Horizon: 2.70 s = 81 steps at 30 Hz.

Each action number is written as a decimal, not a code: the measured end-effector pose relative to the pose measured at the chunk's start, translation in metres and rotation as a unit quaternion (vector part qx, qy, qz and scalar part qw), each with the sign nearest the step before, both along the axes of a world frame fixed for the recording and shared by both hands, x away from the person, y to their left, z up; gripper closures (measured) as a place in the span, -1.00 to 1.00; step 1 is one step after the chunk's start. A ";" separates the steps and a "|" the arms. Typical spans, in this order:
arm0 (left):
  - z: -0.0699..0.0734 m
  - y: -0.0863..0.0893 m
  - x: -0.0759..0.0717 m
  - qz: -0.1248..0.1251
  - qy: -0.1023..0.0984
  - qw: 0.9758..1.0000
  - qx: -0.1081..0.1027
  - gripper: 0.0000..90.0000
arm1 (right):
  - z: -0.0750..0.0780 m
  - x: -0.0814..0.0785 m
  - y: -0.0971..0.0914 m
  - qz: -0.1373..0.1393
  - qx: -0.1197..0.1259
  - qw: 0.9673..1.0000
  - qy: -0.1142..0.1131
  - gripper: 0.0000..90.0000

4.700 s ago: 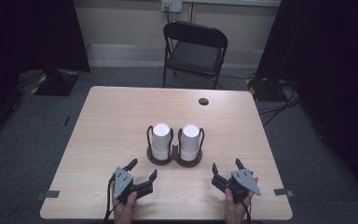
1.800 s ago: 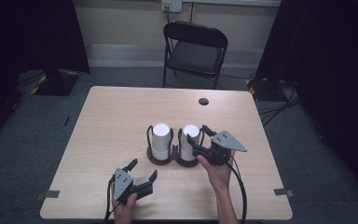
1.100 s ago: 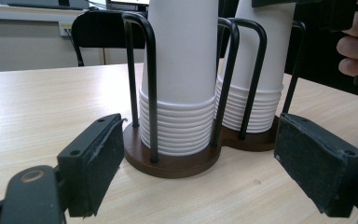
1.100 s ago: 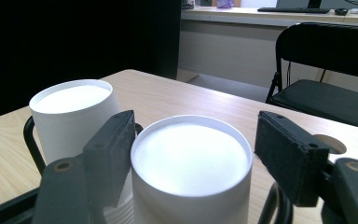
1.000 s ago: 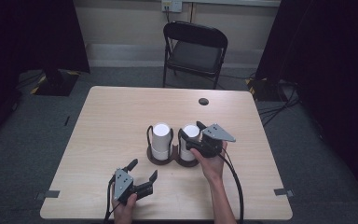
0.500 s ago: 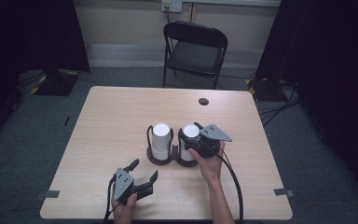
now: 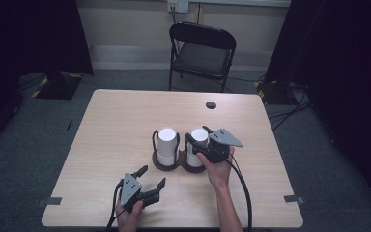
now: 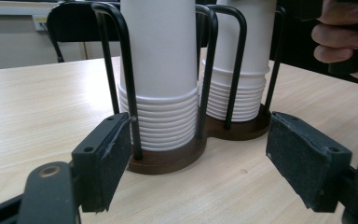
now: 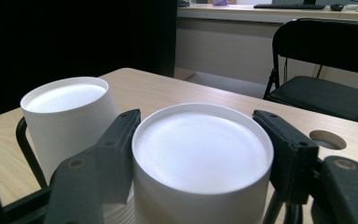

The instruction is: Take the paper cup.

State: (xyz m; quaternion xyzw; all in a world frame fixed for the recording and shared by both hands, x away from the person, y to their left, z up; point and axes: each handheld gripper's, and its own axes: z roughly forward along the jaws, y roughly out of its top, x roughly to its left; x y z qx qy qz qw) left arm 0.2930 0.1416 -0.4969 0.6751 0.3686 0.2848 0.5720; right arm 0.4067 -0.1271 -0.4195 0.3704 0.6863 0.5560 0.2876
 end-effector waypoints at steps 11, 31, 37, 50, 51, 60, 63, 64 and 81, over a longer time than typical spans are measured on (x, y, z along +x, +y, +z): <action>-0.001 0.002 -0.001 0.008 -0.002 1.000 -0.013 -0.60 | 0.006 -0.001 -0.003 0.000 0.015 1.000 -0.006 -0.22; -0.001 0.003 -0.001 0.013 0.001 1.000 -0.021 -0.65 | 0.027 -0.004 -0.003 -0.001 0.023 0.999 -0.025 -0.22; -0.001 0.002 -0.001 0.016 -0.002 1.000 -0.015 -0.65 | 0.033 -0.005 -0.003 0.000 0.022 0.999 -0.029 -0.22; 0.000 0.003 0.000 0.023 0.008 0.999 -0.022 -0.64 | 0.043 -0.009 -0.008 -0.001 0.034 0.999 -0.038 -0.21; 0.000 0.003 0.000 0.024 0.008 0.999 -0.022 -0.64 | 0.044 -0.010 -0.008 -0.001 0.033 0.999 -0.037 -0.21; -0.001 0.008 0.000 0.039 0.011 0.998 -0.044 -0.63 | 0.049 -0.013 -0.015 -0.005 0.064 0.997 -0.038 -0.21; -0.001 0.009 0.000 0.037 0.013 0.998 -0.046 -0.63 | 0.051 -0.014 -0.016 -0.004 0.068 0.997 -0.040 -0.21; -0.001 0.009 0.000 0.036 0.014 0.998 -0.045 -0.63 | 0.052 -0.015 -0.016 -0.005 0.069 0.997 -0.043 -0.21; 0.006 0.010 0.002 -0.037 0.049 0.996 -0.066 -0.64 | 0.055 -0.041 -0.039 0.002 0.104 0.993 -0.052 -0.21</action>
